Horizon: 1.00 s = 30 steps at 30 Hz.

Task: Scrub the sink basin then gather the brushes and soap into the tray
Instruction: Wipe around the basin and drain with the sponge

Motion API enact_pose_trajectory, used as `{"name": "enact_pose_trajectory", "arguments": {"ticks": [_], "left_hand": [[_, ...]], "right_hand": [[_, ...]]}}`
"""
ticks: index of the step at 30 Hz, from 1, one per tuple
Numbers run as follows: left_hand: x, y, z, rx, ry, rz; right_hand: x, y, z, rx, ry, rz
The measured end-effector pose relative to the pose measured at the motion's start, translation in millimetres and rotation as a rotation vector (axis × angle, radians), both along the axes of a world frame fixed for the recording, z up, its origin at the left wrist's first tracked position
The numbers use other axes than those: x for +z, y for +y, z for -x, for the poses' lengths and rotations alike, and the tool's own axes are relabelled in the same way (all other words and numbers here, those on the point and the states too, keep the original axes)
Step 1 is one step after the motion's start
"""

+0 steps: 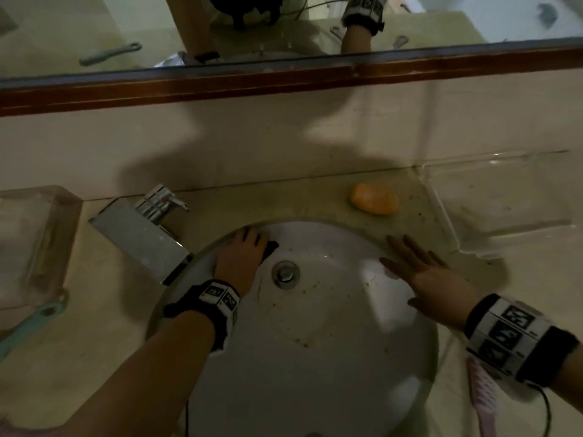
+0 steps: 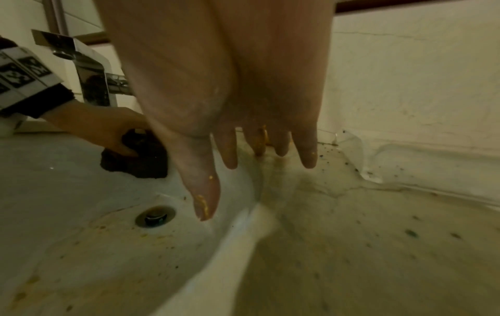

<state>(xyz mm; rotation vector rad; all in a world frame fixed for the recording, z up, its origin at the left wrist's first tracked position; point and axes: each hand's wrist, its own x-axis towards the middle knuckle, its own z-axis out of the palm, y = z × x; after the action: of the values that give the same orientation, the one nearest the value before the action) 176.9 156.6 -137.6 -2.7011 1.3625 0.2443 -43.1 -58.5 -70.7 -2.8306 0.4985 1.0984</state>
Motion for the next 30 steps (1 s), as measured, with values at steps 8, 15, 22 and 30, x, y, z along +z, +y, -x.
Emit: {"name": "enact_pose_trajectory", "arguments": {"ticks": [8, 15, 22, 30], "left_hand": [[-33, 8, 7, 0.133, 0.257, -0.243], [-41, 17, 46, 0.056, 0.55, -0.374], [-16, 9, 40, 0.121, 0.437, -0.204], [-21, 1, -1, 0.064, 0.061, -0.17]], "right_hand": [[3, -7, 8, -0.031, 0.0, -0.061], [2, -3, 8, -0.01, 0.024, -0.031], [10, -6, 4, -0.053, 0.003, -0.09], [9, -7, 2, -0.052, 0.012, -0.098]]}}
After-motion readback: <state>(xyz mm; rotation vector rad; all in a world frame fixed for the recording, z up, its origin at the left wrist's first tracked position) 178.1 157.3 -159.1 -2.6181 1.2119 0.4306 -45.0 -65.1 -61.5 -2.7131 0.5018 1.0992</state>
